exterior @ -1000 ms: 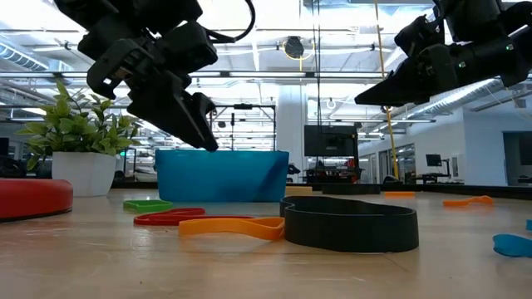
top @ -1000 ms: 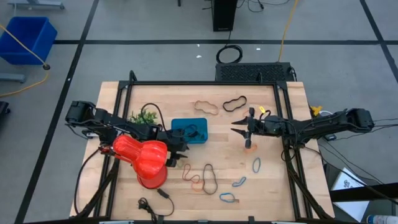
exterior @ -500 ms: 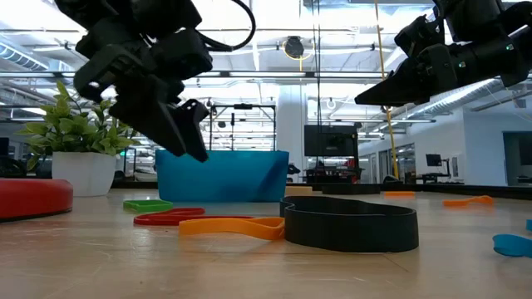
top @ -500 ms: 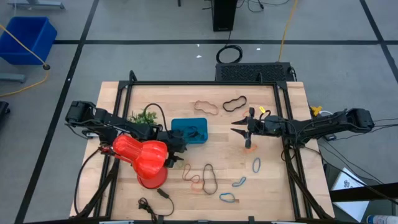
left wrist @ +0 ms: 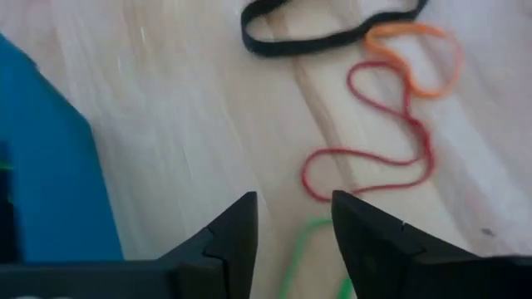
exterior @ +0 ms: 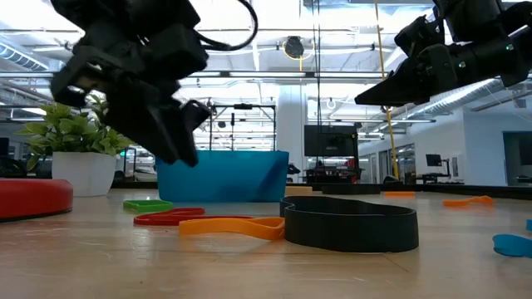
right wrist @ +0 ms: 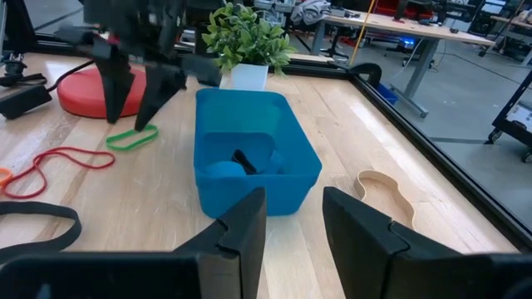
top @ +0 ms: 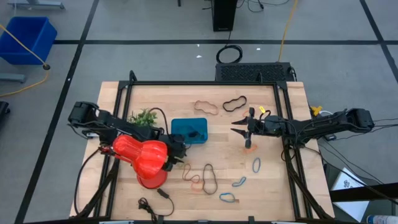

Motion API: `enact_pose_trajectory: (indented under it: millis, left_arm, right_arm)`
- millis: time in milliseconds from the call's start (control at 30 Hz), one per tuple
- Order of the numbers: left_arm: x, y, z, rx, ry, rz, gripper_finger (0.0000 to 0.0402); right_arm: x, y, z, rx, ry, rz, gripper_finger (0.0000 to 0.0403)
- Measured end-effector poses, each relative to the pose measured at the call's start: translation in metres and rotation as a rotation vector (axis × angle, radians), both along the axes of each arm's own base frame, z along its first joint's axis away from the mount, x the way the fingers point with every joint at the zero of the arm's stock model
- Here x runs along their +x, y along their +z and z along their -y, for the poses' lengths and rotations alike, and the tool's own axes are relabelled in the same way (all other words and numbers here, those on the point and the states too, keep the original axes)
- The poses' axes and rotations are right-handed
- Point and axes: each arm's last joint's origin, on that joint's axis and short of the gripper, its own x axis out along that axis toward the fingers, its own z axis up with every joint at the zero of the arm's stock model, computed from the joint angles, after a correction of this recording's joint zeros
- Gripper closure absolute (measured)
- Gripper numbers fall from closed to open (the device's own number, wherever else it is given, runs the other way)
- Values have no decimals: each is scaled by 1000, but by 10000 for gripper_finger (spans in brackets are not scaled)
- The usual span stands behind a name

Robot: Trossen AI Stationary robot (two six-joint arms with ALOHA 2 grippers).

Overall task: Pick and place rubber bands into bin
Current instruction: Put the green rubber band into the blue bin

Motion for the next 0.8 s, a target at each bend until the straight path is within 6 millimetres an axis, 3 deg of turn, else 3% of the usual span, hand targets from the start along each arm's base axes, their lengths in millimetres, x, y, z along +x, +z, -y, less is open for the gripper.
enact_pose_trajectory:
  millis: [400, 800]
  left_arm:
    - [8, -31, 1, 47, -49, -55, 274]
    - [7, -36, 1, 53, -66, -76, 305]
  right_arm:
    - [0, 0, 0, 0, 1, 4, 289]
    - [0, 0, 0, 0, 1, 4, 289]
